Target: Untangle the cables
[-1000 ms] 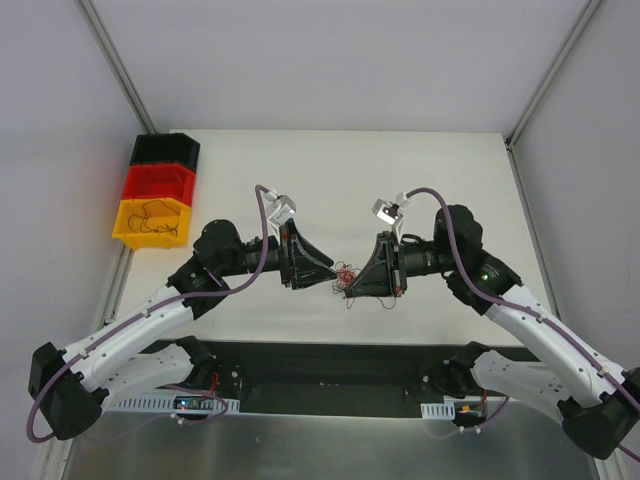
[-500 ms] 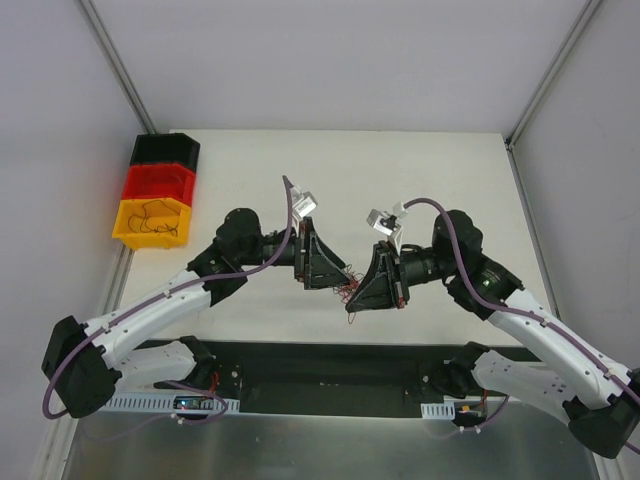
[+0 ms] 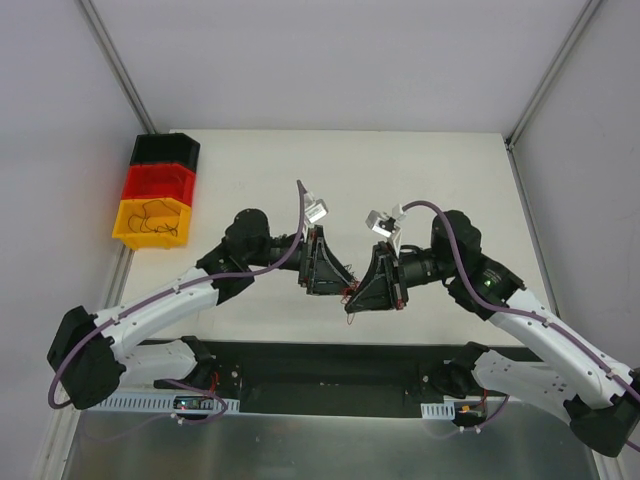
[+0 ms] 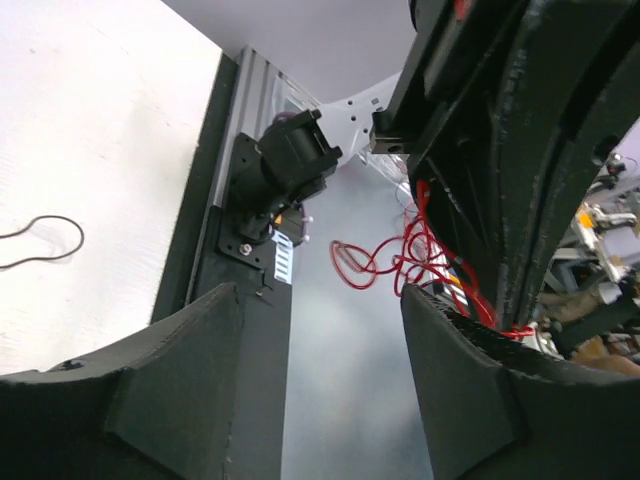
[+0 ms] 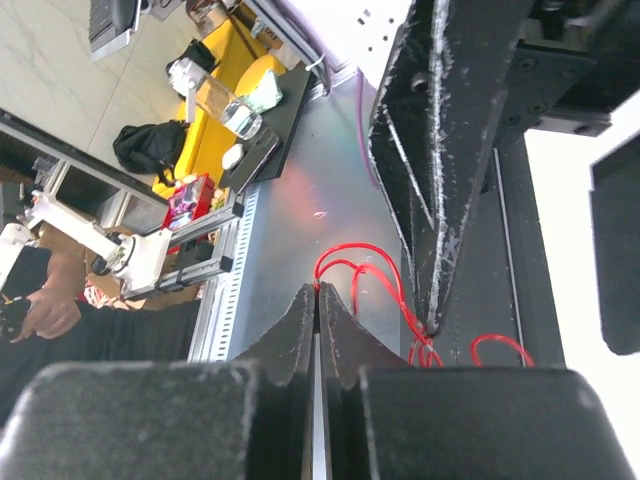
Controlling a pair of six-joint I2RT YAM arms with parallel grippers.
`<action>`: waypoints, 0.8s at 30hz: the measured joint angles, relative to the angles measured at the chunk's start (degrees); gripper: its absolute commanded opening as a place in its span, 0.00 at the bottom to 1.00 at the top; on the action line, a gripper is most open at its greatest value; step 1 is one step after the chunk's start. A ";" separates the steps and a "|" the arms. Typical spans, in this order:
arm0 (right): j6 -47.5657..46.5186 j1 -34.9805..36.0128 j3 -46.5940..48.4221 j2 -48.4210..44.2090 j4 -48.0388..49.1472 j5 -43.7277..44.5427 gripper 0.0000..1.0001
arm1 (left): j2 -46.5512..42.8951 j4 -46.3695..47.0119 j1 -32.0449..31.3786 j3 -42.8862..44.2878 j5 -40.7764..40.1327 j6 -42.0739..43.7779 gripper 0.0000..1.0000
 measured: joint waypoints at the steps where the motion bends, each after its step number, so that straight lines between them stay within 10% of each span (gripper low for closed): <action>1: 0.00 0.00 0.00 0.00 -0.17 0.61 0.00 | -0.79 -1.53 0.02 0.00 -0.66 1.14 0.57; 4: 1.46 0.00 0.24 0.22 -0.39 3.87 0.00 | -5.16 -6.64 0.00 -0.11 -5.90 5.66 0.58; 8: 7.98 0.00 1.79 1.57 1.14 8.46 0.01 | -13.22 -8.48 0.00 -2.67 -14.53 10.69 0.99; 18: 31.82 0.00 4.11 5.16 12.41 15.45 0.00 | -18.10 -0.63 0.02 -11.69 -24.52 17.27 0.74; 24: 45.16 0.00 3.98 7.82 23.04 18.78 0.00 | -18.01 11.28 0.02 -13.86 -24.33 16.35 0.89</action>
